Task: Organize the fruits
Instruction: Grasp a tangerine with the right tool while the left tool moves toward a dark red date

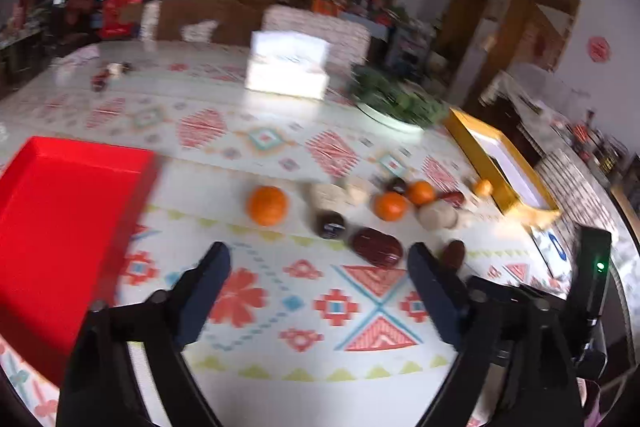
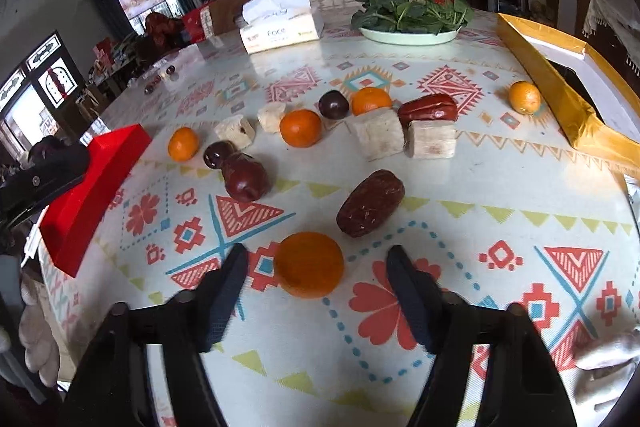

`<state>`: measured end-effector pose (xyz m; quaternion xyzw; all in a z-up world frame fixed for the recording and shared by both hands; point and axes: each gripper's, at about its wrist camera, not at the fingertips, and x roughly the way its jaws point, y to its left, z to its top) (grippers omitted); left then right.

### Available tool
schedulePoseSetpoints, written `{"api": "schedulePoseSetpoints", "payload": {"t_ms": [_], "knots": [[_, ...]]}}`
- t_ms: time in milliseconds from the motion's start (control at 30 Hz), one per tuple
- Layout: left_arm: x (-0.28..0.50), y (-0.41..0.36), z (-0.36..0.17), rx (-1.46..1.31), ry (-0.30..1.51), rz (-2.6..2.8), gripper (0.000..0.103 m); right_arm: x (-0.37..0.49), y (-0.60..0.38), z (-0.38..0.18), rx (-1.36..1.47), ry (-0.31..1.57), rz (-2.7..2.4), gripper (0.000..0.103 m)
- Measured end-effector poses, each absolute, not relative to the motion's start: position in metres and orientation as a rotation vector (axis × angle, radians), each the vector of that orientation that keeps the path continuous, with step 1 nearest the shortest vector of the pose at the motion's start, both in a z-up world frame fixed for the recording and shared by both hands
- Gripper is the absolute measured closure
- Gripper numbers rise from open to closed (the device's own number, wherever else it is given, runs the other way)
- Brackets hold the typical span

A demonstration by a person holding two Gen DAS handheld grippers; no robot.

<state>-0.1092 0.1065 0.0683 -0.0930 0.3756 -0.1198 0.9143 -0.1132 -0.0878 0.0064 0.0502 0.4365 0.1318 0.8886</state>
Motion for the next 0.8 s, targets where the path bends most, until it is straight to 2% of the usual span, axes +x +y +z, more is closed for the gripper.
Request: {"api": "schedulePoseSetpoints", "payload": {"t_ms": [67, 100, 133, 467, 600, 667, 767, 800], "knots": [[-0.099, 0.096, 0.061, -0.193, 0.811, -0.271, 0.026, -0.111, -0.088, 0.005, 0.105, 0.905, 0.268, 0.051], [-0.094, 0.091, 0.056, -0.201, 0.831, -0.285, 0.029, -0.111, -0.089, 0.004, 0.118, 0.906, 0.286, 0.059], [-0.090, 0.087, 0.053, -0.208, 0.848, -0.294, 0.030, -0.111, -0.091, 0.004, 0.137, 0.910, 0.308, 0.063], [-0.054, 0.045, 0.022, -0.192, 0.951, -0.303, 0.032, -0.127, -0.096, 0.007, 0.102, 0.895, 0.310, 0.063], [-0.043, 0.036, 0.013, -0.154, 0.970, -0.271, 0.042, -0.129, -0.098, 0.007, 0.109, 0.896, 0.320, 0.063], [-0.044, 0.032, 0.013, -0.117, 0.961, -0.260, 0.053, -0.129, -0.099, 0.006, 0.114, 0.896, 0.323, 0.063], [-0.049, 0.031, 0.013, -0.096, 0.947, -0.260, 0.055, -0.129, -0.098, 0.006, 0.115, 0.896, 0.323, 0.063], [-0.050, 0.032, 0.012, -0.103, 0.945, -0.263, 0.062, -0.130, -0.098, 0.006, 0.112, 0.895, 0.322, 0.063]]}}
